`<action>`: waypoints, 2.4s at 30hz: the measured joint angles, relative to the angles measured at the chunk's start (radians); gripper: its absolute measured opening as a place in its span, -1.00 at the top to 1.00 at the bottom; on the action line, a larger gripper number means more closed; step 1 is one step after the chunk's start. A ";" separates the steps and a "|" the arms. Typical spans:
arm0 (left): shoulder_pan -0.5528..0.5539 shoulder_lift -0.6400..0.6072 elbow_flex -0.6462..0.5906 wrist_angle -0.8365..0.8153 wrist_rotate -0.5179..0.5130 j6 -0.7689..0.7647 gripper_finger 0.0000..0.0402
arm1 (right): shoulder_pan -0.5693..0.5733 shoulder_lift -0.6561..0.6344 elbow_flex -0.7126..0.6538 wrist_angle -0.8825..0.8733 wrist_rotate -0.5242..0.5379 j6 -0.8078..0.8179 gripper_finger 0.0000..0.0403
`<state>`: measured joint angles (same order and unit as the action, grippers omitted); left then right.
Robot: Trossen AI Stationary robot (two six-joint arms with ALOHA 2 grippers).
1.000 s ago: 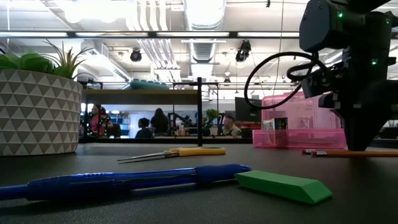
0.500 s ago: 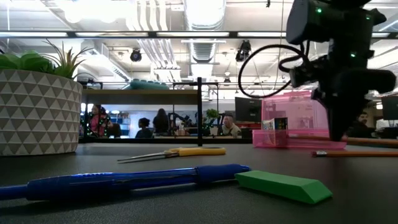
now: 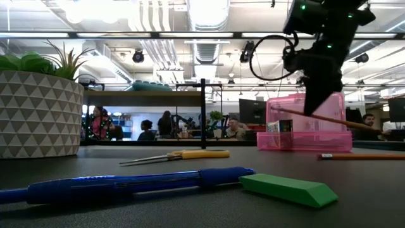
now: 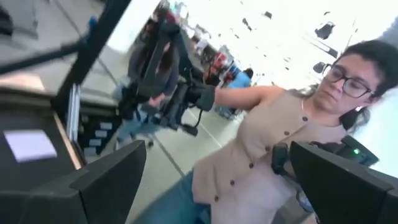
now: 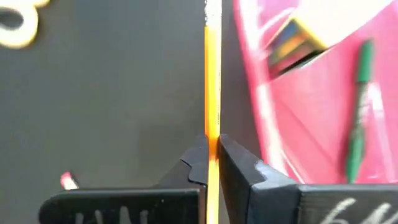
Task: Pack school essentials
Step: Put the top yellow pencil into the pink supply box, then put the yellow pencil into the pink supply box
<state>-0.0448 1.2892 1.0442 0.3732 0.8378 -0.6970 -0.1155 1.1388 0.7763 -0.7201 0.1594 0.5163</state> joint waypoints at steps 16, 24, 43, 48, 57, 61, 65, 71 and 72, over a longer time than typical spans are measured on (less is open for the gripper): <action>0.146 -0.015 0.003 0.153 -0.017 0.104 -0.89 | -0.407 0.025 0.056 0.001 -0.061 -0.209 0.94; 0.195 -0.014 0.010 0.150 -0.027 0.102 -0.89 | -0.468 0.079 0.070 0.002 -0.060 -0.282 0.94; 0.215 -0.014 0.010 0.152 -0.114 0.022 -0.89 | -0.473 0.071 0.079 -0.005 -0.054 -0.317 0.27; 0.215 -0.014 0.010 0.165 -0.138 0.019 -0.89 | -0.473 0.058 0.135 -0.005 -0.053 -0.318 0.20; 0.215 -0.014 0.010 0.177 -0.143 -0.032 -0.89 | -0.473 0.055 0.215 -0.039 -0.051 -0.326 0.27; 0.215 -0.014 0.010 0.176 -0.143 -0.033 -0.89 | -0.473 0.054 0.226 -0.080 -0.051 -0.316 0.29; 0.215 -0.014 0.010 0.174 -0.143 -0.058 -0.89 | -0.471 0.053 0.231 -0.149 -0.055 -0.286 0.26; 0.214 -0.014 0.010 0.163 -0.140 -0.084 -0.89 | -0.437 0.051 0.212 -0.312 -0.128 -0.227 0.27; 0.213 -0.014 0.008 0.163 -0.139 -0.085 -0.89 | -0.423 0.050 0.206 -0.321 -0.162 -0.220 0.28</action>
<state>0.1681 1.2747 1.0522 0.5358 0.6992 -0.7817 -0.5387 1.1892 0.9824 -1.0415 -0.0023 0.2963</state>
